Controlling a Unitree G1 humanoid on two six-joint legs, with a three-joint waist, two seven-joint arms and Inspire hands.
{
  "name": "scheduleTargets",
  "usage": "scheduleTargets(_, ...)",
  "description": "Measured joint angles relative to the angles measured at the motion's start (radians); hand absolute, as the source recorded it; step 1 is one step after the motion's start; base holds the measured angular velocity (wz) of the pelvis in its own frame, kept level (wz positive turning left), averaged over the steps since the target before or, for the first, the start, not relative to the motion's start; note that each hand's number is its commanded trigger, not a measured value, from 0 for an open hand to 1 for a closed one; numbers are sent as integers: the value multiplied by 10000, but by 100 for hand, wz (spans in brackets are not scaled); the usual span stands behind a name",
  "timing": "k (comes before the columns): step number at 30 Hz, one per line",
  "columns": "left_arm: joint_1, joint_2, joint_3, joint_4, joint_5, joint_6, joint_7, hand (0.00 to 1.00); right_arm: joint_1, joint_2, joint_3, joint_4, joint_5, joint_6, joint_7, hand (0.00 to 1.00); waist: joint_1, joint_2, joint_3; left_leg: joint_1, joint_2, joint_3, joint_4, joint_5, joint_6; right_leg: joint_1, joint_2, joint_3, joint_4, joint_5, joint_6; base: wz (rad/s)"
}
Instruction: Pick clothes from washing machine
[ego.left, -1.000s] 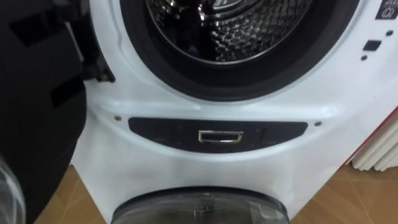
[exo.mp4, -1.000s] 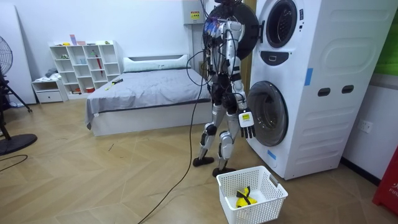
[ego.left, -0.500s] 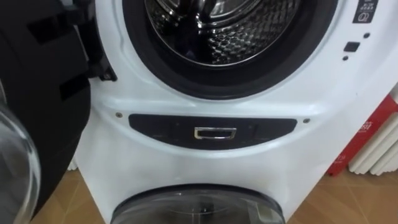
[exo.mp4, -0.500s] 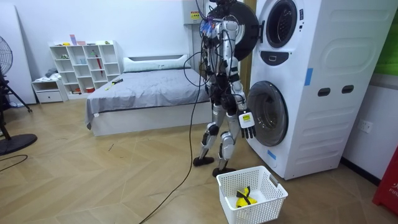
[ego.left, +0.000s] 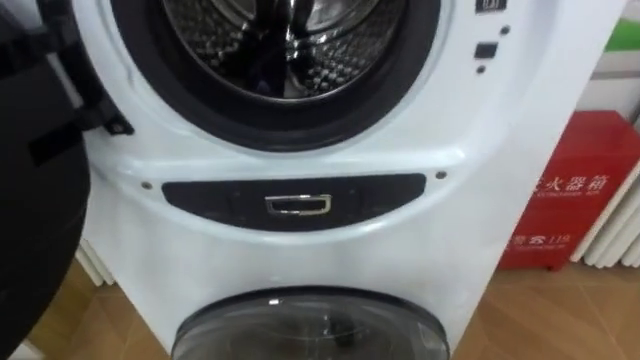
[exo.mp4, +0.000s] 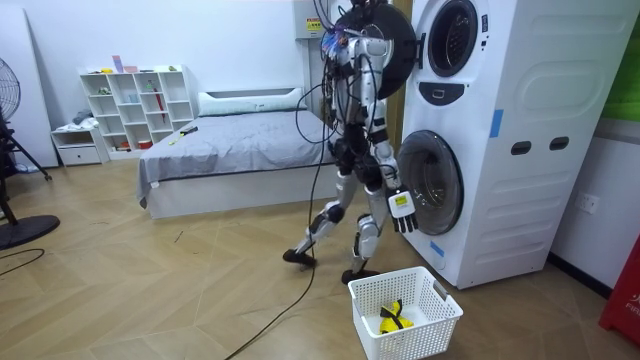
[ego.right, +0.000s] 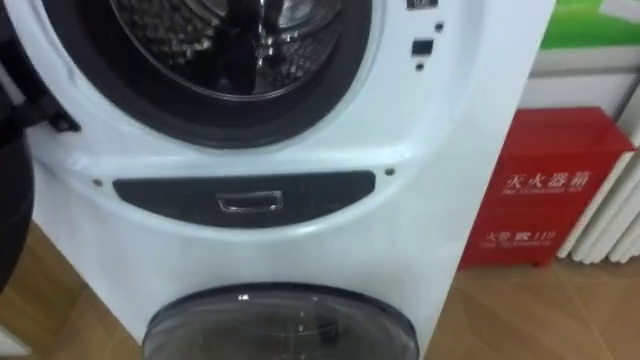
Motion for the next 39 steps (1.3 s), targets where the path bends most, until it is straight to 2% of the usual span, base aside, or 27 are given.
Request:
scheduleTargets(1,-120,4,-55,-55,154,-7,-26,0,-74,32,-62,-5,-15,25,-43,0,-37,-1,3,128,-5,-13,-498,-206,35,-194,-10,-32,116,26,-8,20)
scheduleTargets(2,-320,1,-118,-124,373,-28,-33,0,-180,123,-140,-6,-14,39,-70,0,-1,-26,14,376,11,-25,-1445,-527,98,-531,-52,-108,235,164,-13,8)
scheduleTargets(3,-405,-14,-270,-131,518,-36,-55,0,-217,161,-191,-8,4,38,-75,0,16,-35,13,532,5,-28,-2237,-685,153,-764,-69,-136,175,405,6,0)
scheduleTargets(4,-404,-25,-317,-114,567,-49,-101,0,-219,169,-258,-8,4,39,-75,0,17,-39,16,595,-15,-21,-2570,-759,216,-862,-86,-143,159,530,20,-4)
scheduleTargets(6,-268,-15,-570,4,621,-43,-196,0,-123,199,-308,-92,108,58,-229,0,50,-79,-4,607,-335,62,-3401,-868,507,-1126,-239,-106,-58,1194,160,-6)
scheduleTargets(7,-143,-22,-661,115,562,-59,-215,0,-108,195,-324,-122,192,63,-302,0,49,-117,-13,472,-546,185,-3549,-876,790,-1163,-361,4,-359,1614,267,-4)
scheduleTargets(8,-87,-22,-672,259,499,-68,-227,0,-97,207,-317,-124,207,75,-351,0,40,-179,-39,380,-710,286,-3546,-819,953,-1157,-468,85,-563,1870,322,-6)
scheduleTargets(9,22,-14,-662,421,407,-65,-229,0,-100,224,-326,-151,242,121,-398,0,18,-292,-136,181,-1025,436,-3531,-671,1202,-1103,-639,328,-1062,2405,540,-7)
scheduleTargets(10,311,-10,-663,457,316,-65,-225,0,-27,214,-340,-178,250,175,-418,0,-12,-378,-142,63,-1223,628,-3500,-520,1396,-1021,-801,608,-1379,2760,1122,-9)
scheduleTargets(11,470,-20,-666,485,200,-65,-224,0,9,194,-341,-185,287,180,-443,0,30,-335,-129,40,-1247,755,-3447,-472,1471,-1013,-902,736,-1176,2750,1419,5)
scheduleTargets(12,726,-22,-666,660,142,-56,-208,0,192,172,-344,-189,426,208,-484,0,-57,-262,-134,36,-1139,1001,-3354,-440,1534,-928,-1140,834,8,1984,1408,44)
scheduleTargets(13,819,29,-631,670,128,-54,-172,0,296,166,-342,-184,545,230,-483,0,-192,-294,-130,23,-962,1482,-3353,-295,1456,-596,-1516,818,1143,914,1484,71)
scheduleTargets(14,802,40,-633,670,124,-64,-158,0,323,148,-339,-166,552,233,-481,0,-245,-332,-124,-2,-879,1793,-3368,-227,1376,-381,-1745,839,1671,391,1494,103)
scheduleTargets(15,749,-2,-673,661,121,-87,-138,0,381,76,-315,-73,582,220,-484,0,-226,-401,-141,-31,-815,2244,-3437,-112,1243,179,-2147,991,2400,-561,1785,90)
scheduleTargets(16,760,-33,-659,658,121,-115,-164,0,392,56,-301,107,578,171,-486,0,-113,-609,-243,47,-922,2615,-3555,117,939,705,-2378,1299,2551,-1272,2146,63)
scheduleTargets(17,758,-20,-629,657,117,-113,-190,0,334,86,-269,219,579,147,-491,0,90,-740,-238,41,-1086,2702,-3544,183,897,831,-2458,1550,2277,-1538,2182,-17)
scheduleTargets(18,861,-110,-478,687,14,-106,-197,0,111,83,-110,523,487,124,-537,0,442,-698,-172,41,-1326,2700,-3503,244,907,916,-2310,1937,1795,-1687,1960,-66)
scheduleTargets(19,974,-200,-163,696,-233,-109,-233,0,-15,102,-114,522,377,86,-598,0,548,-535,-185,23,-1316,2430,-3586,426,980,1018,-2003,2115,1249,-1363,1891,-74)
scheduleTargets(20,971,-204,10,694,-257,-115,-233,0,-14,170,-109,508,345,55,-593,0,601,-527,-186,39,-1283,2352,-3689,488,1018,1082,-1868,2157,973,-1202,1849,-55)
scheduleTargets(21,966,-185,319,690,-260,-176,-225,0,-17,313,-106,506,298,48,-507,0,629,-606,-177,46,-1139,2354,-3790,545,986,1229,-1632,2198,479,-867,1747,-35)
scheduleTargets(22,969,-177,448,690,-273,-210,-209,0,-4,394,-105,506,271,49,-415,0,615,-659,-116,38,-1015,2435,-3839,547,972,1395,-1493,2197,97,-634,1723,-30)
scheduleTargets(25,950,-182,459,651,-300,-274,-189,0,16,399,-97,507,273,45,-277,0,612,-875,-154,46,-908,2648,-3896,528,949,1492,-1368,2201,-330,-352,1704,-20)
scheduleTargets(29,945,-139,460,639,-313,-326,-199,0,15,399,-100,470,272,45,-156,0,627,-1065,-178,35,-764,2675,-3870,481,882,1551,-1198,2241,-718,-188,1670,-8)
scheduleTargets(33,949,-52,479,639,-682,-335,-198,0,-25,374,-103,404,148,44,-27,0,650,-1037,-165,53,-643,2468,-3701,401,816,1704,-1075,2251,-861,-174,1634,-8)
scheduleTargets(35,946,-66,579,640,-689,-394,-209,0,-87,343,-154,404,58,34,-48,0,625,-1008,-126,97,-637,2304,-3708,401,817,1737,-1053,2252,-861,-177,1630,-5)
scheduleTargets(37,917,-66,662,655,-806,-494,-229,0,-192,320,-289,398,-28,26,-64,0,591,-935,-49,94,-666,1910,-3724,401,817,1790,-1058,2212,-894,-178,1631,0)
scheduleTargets(39,833,-37,659,713,-1227,-553,-238,0,-218,320,-326,402,-64,20,-73,0,605,-899,-20,84,-683,1908,-3751,401,817,1823,-1077,2162,-1017,-177,1631,5)
